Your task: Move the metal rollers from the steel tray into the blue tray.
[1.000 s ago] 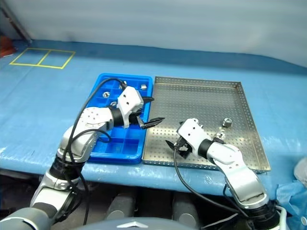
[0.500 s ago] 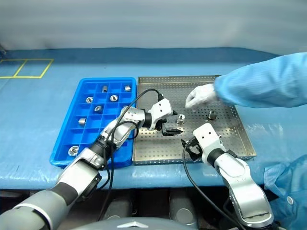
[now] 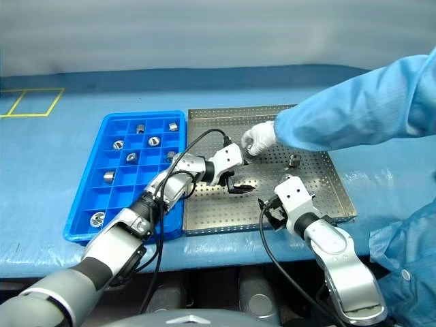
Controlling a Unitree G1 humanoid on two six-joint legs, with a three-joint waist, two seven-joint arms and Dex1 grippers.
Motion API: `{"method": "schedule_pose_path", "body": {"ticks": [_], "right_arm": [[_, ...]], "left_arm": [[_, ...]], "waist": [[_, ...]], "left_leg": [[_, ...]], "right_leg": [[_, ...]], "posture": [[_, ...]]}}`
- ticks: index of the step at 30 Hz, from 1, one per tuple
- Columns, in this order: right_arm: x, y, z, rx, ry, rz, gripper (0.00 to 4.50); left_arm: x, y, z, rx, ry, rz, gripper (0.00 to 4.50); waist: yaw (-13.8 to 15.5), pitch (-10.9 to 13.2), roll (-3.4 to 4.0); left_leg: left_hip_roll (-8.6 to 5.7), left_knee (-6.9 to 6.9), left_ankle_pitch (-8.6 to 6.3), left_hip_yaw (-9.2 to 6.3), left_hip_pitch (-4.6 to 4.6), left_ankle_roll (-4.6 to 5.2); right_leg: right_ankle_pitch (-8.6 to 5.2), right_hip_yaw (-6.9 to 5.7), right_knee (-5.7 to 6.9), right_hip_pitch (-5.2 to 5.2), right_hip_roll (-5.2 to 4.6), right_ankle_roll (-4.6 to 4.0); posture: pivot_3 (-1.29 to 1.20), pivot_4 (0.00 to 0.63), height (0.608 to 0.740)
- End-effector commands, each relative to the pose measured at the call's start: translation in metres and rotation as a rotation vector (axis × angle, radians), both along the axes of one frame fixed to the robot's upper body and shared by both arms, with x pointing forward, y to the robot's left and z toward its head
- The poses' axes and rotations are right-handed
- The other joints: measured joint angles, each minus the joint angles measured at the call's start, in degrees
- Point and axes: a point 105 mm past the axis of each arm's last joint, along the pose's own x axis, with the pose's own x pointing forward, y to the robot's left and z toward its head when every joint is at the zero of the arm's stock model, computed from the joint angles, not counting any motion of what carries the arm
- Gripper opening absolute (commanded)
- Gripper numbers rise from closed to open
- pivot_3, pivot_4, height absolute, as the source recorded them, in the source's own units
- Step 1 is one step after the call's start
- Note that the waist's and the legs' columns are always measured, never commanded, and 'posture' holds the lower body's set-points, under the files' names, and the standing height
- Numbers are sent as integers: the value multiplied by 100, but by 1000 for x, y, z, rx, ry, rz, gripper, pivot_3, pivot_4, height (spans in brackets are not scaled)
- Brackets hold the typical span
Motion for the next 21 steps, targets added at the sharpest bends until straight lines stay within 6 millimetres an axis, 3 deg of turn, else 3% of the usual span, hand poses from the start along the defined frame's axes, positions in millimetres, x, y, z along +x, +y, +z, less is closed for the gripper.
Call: {"method": "schedule_pose_path", "body": {"ticks": [1, 6, 14, 17, 21], "right_arm": [[3, 3, 11, 5, -48, 15, 4500], [5, 5, 12, 9, -55, 20, 4500], [7, 9, 10, 18, -55, 29, 4500], [8, 10, 10, 18, -58, 37, 4500], [10, 12, 10, 13, -59, 46, 4500]], "left_arm": [[6, 1, 18, -34, -65, 16, 4399], [9, 15, 28, -62, -99, 68, 4399], [-14, 29, 56, -237, -31, 36, 4399], [6, 39, 73, -275, -111, 171, 4399], [34, 52, 80, -272, -195, 365, 4399]], "waist": [[0, 0, 0], [-4, 0, 0], [52, 0, 1], [87, 0, 1], [101, 0, 1]], "left_leg": [[0, 0, 0, 0, 0, 0], [1, -1, 0, 0, 0, 0], [4, -5, 0, -2, 1, 0], [4, 1, 0, -2, 2, 0], [1, 9, 1, -1, 7, 0]], "right_leg": [[0, 0, 0, 0, 0, 1], [14, 2, 2, -2, 2, 25], [13, 1, 4, -2, 3, 23], [11, 1, 3, 1, 3, 20], [11, 3, 3, 10, 2, 19]], "posture": [[-169, 150, 740], [-169, 150, 740], [-145, 150, 740], [-134, 150, 740], [-126, 150, 740]]}}
